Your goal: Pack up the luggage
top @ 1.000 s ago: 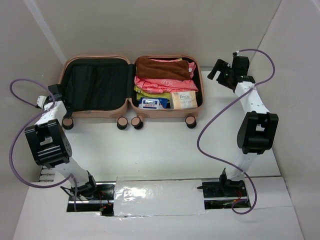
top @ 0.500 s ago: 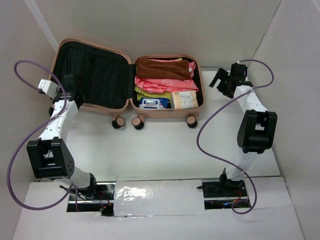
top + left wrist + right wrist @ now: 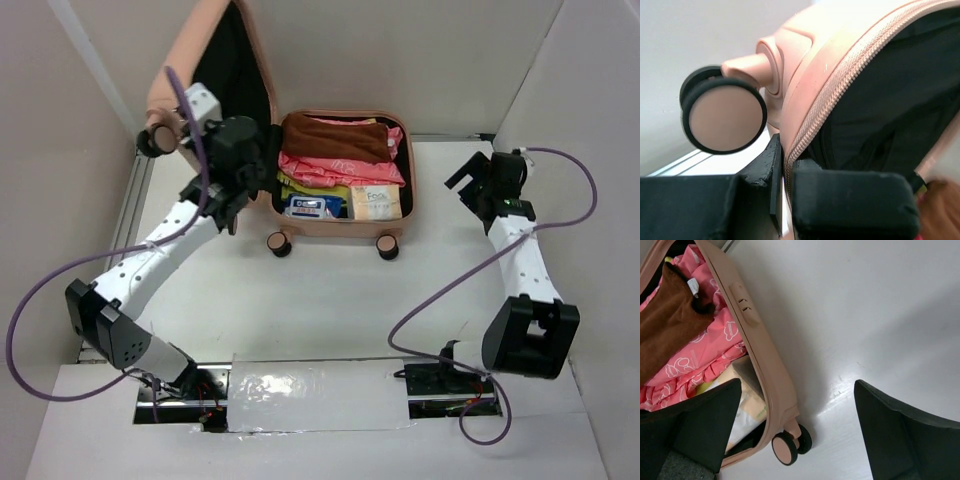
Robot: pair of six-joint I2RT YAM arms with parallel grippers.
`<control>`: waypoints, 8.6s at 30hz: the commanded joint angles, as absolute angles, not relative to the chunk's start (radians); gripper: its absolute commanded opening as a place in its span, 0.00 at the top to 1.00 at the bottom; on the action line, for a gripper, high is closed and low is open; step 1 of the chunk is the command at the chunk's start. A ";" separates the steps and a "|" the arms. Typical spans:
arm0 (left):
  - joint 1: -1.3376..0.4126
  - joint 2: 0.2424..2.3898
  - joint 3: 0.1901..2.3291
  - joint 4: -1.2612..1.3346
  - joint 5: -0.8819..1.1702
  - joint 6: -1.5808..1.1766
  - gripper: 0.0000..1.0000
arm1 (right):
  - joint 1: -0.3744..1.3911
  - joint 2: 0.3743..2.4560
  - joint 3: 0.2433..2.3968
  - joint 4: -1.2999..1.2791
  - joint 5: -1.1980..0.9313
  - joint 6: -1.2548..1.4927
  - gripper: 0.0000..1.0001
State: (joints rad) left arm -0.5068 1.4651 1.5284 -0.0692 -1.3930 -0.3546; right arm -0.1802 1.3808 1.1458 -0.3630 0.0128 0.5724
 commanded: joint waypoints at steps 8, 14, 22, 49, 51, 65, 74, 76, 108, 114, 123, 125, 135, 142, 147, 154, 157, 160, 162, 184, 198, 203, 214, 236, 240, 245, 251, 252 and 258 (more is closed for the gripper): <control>-1.066 1.731 1.776 0.469 -1.287 0.042 0.10 | -0.219 1.189 1.150 -0.529 0.181 0.612 0.00; -1.299 1.836 2.118 0.118 -1.235 -0.028 0.00 | -0.219 1.175 1.244 -0.601 0.230 0.584 0.00; -1.324 1.642 2.206 -0.359 -0.813 -0.415 0.04 | -0.230 1.056 1.345 -0.643 0.243 0.528 0.00; -0.051 1.379 1.315 -0.227 0.345 -0.494 0.01 | -0.230 1.187 1.349 -0.499 -0.215 0.276 0.00; -0.040 1.379 1.296 -0.215 0.357 -0.471 0.01 | -0.230 1.172 1.327 -0.479 -0.215 0.265 0.00; -0.067 1.627 1.442 -0.247 0.141 -0.446 0.02 | -0.230 1.190 1.232 -0.499 0.081 0.406 0.00; -0.109 1.969 1.702 -0.241 0.066 -0.488 0.08 | -0.230 1.480 1.290 -0.393 0.150 0.479 0.00; -0.136 2.067 1.799 -0.268 0.066 -0.477 0.09 | -0.230 1.580 1.331 -0.371 0.160 0.479 0.00; -0.547 1.737 1.278 0.043 0.522 0.009 0.17 | 0.069 2.263 1.770 -0.130 -0.299 0.140 0.09; -0.730 1.430 0.978 0.063 0.379 -0.112 0.17 | 0.166 2.254 1.730 -0.140 -0.365 0.103 0.11; -0.803 1.100 0.744 -0.009 0.135 -0.304 0.16 | 0.285 2.442 2.216 -0.438 -0.230 0.074 0.09; -0.773 1.025 0.762 -0.046 0.135 -0.304 0.14 | 0.259 2.494 2.348 -0.512 -0.157 0.083 0.08; -0.470 0.881 1.090 -0.279 0.020 -0.264 0.01 | 0.100 2.105 2.376 -0.474 0.066 0.086 0.01; -0.083 1.159 1.345 -0.319 0.060 -0.348 0.01 | 0.012 1.827 2.214 -0.571 0.136 0.109 0.01; -0.074 1.402 1.488 -0.347 -0.129 -0.333 0.01 | -0.017 1.472 1.760 -0.626 0.328 0.245 0.01; 0.100 1.549 1.422 -0.283 0.139 -0.451 0.06 | -0.028 1.034 1.280 -0.784 0.240 0.534 0.01; 0.109 1.584 1.396 -0.264 0.167 -0.408 0.06 | -0.028 0.945 1.165 -0.839 0.236 0.581 0.02; 0.100 1.641 1.407 -0.302 0.166 -0.399 0.07 | -0.018 0.936 1.035 -0.870 0.290 0.623 0.02; 0.071 1.651 1.372 -0.305 0.166 -0.399 0.07 | -0.018 0.936 0.971 -0.850 0.299 0.635 0.02; -0.259 1.528 1.042 -0.141 0.291 -0.374 0.13 | 0.313 1.563 1.170 -0.423 0.313 0.666 0.01; -0.278 1.356 1.057 -0.155 0.224 -0.387 0.10 | 0.437 1.661 1.362 -0.402 0.365 0.594 0.01; -0.278 1.402 1.118 -0.184 0.224 -0.387 0.10 | 0.448 1.730 1.427 -0.463 0.385 0.594 0.01; -0.278 1.532 1.107 -0.204 0.179 -0.376 0.10 | 0.437 1.824 1.482 -0.549 0.396 0.565 0.01; -0.204 1.885 1.514 -0.238 0.268 -0.385 0.12 | 0.448 2.155 1.836 -0.486 0.265 0.502 0.01; -0.195 1.934 1.572 -0.247 0.268 -0.385 0.12 | 0.437 2.230 1.982 -0.553 0.238 0.491 0.02; -0.146 1.947 1.595 -0.282 0.281 -0.373 0.12 | 0.393 2.176 2.023 -0.627 0.290 0.425 0.01; -0.091 1.869 1.713 -0.429 0.374 -0.298 0.10 | 0.273 1.940 1.950 -0.696 0.256 0.354 0.04; -0.081 1.846 1.742 -0.464 0.355 -0.282 0.08 | 0.209 1.887 1.941 -0.706 0.217 0.339 0.05; -0.037 1.835 1.870 -0.592 0.276 -0.273 0.05 | 0.075 1.841 1.987 -0.844 0.063 0.270 0.02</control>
